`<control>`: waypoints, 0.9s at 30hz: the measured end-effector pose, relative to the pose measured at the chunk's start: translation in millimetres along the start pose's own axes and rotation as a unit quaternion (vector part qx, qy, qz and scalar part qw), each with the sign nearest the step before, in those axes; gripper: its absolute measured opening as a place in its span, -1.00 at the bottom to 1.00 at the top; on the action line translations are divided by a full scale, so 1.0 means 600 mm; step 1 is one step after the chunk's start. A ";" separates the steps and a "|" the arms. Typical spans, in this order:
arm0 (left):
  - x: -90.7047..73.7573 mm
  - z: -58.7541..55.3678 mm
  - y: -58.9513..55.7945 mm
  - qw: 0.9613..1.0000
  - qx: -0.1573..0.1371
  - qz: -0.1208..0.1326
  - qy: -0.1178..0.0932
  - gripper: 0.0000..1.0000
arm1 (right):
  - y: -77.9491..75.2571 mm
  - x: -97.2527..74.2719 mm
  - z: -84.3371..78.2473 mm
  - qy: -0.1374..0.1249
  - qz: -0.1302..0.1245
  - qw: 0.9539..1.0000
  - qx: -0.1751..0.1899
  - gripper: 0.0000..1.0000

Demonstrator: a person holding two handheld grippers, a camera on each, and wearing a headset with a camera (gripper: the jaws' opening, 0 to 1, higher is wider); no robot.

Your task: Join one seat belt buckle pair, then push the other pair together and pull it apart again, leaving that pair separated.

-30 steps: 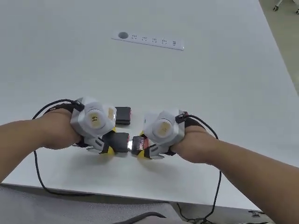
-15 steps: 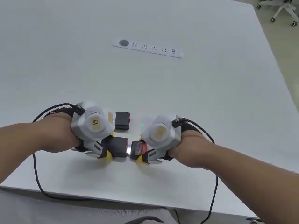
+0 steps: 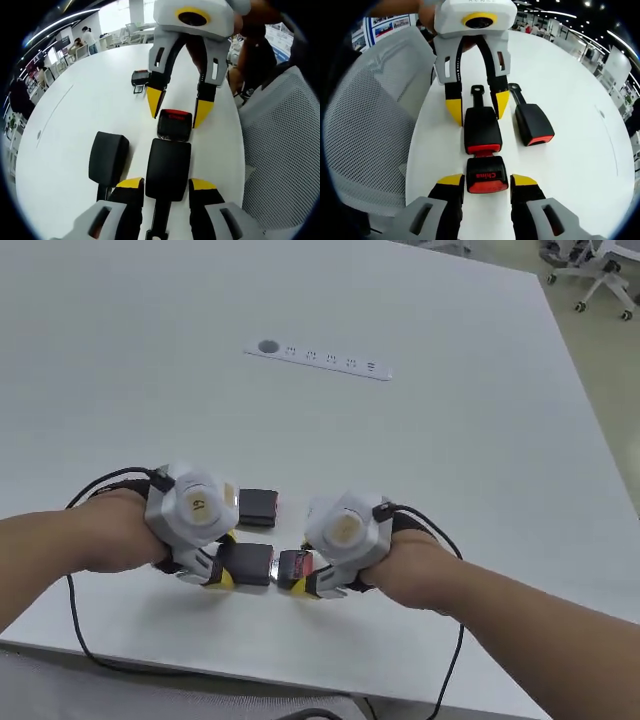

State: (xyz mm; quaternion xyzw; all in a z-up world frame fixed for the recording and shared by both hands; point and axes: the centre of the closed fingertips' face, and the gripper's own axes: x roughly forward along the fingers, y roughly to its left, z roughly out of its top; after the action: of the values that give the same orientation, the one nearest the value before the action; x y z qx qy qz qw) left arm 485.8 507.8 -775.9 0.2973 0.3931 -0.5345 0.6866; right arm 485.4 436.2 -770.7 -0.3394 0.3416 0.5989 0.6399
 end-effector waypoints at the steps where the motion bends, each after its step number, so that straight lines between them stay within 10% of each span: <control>1: -0.006 0.004 0.001 1.000 0.002 0.003 -0.002 -0.25 | -0.005 0.006 -0.005 -0.001 0.000 1.000 0.000 -0.35; 14: -0.029 0.051 0.059 0.999 0.009 0.020 -0.026 -0.21 | -0.034 -0.050 0.010 -0.015 -0.002 1.000 -0.026 -0.39; 27: -0.018 0.052 0.102 0.999 0.014 0.024 -0.021 -0.13 | -0.099 -0.075 -0.072 0.023 -0.022 0.999 -0.038 -0.42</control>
State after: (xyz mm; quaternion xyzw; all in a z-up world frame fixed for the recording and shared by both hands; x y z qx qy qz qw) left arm 550.8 502.9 -751.4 0.3051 0.3637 -0.5295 0.7030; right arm 541.4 372.6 -754.3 -0.3848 0.3261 0.5891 0.6314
